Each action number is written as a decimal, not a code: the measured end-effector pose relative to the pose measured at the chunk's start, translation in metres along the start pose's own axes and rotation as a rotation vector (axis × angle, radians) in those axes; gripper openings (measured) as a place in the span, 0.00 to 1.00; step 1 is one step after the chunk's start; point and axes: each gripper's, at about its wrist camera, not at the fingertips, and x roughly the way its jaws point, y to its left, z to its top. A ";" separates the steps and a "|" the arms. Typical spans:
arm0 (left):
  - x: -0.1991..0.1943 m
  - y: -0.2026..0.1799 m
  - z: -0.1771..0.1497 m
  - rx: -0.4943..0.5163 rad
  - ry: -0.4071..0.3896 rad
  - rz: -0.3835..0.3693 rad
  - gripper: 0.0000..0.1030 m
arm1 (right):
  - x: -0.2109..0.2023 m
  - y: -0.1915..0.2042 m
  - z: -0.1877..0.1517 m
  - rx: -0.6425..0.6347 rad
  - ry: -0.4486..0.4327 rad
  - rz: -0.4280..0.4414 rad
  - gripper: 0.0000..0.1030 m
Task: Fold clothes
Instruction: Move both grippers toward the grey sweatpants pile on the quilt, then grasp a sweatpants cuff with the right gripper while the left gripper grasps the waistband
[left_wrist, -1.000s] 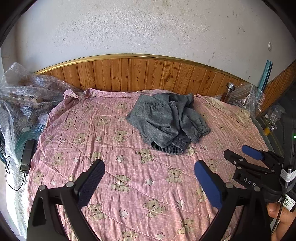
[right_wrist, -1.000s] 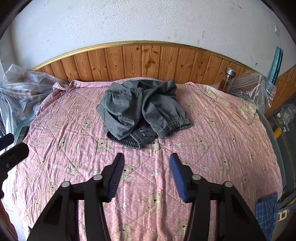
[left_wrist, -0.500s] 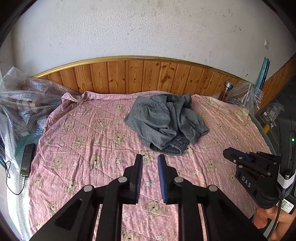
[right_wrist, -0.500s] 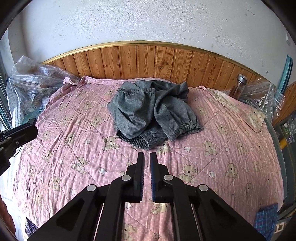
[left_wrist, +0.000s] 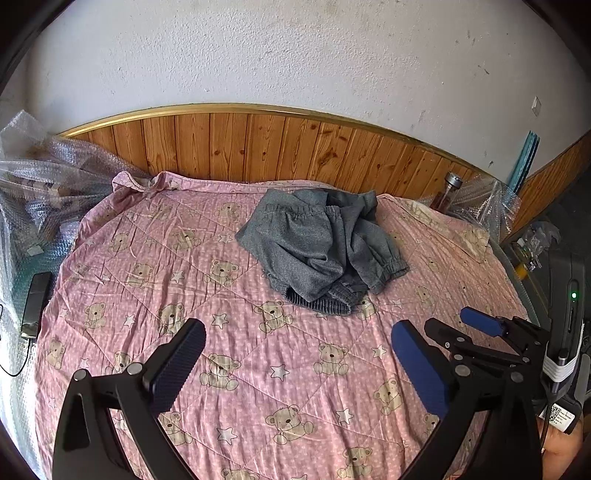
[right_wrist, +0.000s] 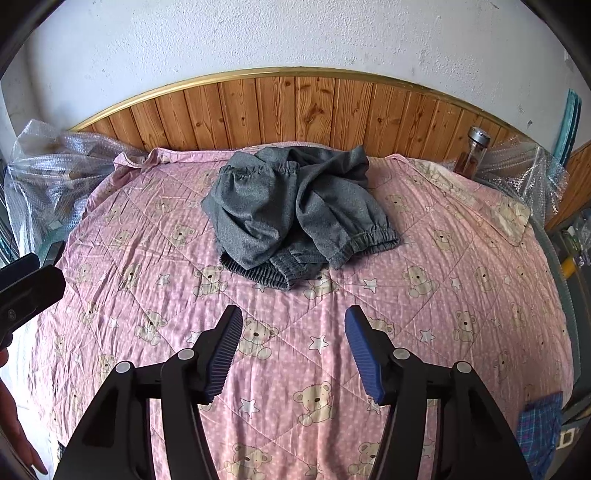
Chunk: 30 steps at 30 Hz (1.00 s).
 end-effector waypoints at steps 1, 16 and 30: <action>0.004 0.000 0.000 -0.001 0.009 0.001 0.99 | 0.005 -0.001 0.000 -0.003 0.010 0.000 0.57; 0.108 -0.009 0.017 -0.008 0.157 0.068 0.99 | 0.102 -0.036 0.034 0.021 0.136 0.040 0.57; 0.293 0.004 0.045 -0.190 0.416 0.011 0.99 | 0.248 -0.078 0.104 -0.082 0.217 0.009 0.02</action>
